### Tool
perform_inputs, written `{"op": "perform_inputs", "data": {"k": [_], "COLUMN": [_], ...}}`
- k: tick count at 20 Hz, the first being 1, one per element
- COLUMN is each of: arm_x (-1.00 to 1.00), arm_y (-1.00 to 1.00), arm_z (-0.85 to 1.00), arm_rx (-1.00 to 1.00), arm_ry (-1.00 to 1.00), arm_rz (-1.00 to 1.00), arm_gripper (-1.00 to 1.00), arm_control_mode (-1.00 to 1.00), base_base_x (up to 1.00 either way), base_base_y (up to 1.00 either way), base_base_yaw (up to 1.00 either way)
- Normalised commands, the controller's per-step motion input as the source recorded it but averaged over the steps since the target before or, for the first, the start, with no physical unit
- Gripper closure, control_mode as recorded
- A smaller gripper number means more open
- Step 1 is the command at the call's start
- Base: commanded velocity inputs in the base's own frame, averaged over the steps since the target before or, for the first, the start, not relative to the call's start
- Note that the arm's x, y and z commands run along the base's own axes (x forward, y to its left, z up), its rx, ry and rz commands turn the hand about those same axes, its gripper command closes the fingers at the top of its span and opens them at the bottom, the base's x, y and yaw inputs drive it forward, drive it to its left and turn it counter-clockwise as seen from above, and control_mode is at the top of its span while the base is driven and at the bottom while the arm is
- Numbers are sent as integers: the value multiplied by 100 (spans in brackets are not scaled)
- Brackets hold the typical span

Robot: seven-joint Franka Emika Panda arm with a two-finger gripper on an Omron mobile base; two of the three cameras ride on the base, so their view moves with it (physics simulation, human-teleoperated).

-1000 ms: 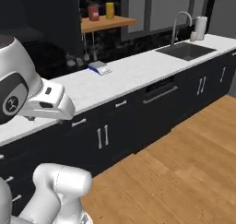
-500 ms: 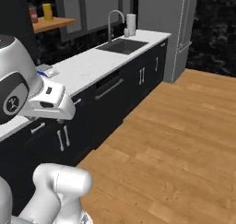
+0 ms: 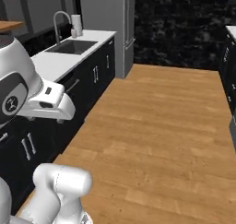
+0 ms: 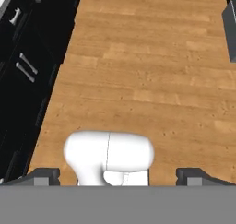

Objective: Gather all objects into one cabinet and sort the glasses and bowls to opposite sides.

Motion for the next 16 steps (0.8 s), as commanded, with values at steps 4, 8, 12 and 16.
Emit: {"op": "perform_inputs", "data": {"k": [4,8,12,16], "arm_x": [0,0,0,0], "arm_y": [0,0,0,0], "arm_z": [0,0,0,0], "arm_rx": [0,0,0,0], "arm_ry": [0,0,0,0], "arm_rz": [0,0,0,0], "arm_gripper": [-100,-100,-100,-100], "arm_control_mode": [100,100,100,100], "base_base_x": [27,84,100,100], "base_base_y": [-3,-15,-2,0], "base_base_yaw": [-30,-12,-8,-5]}}
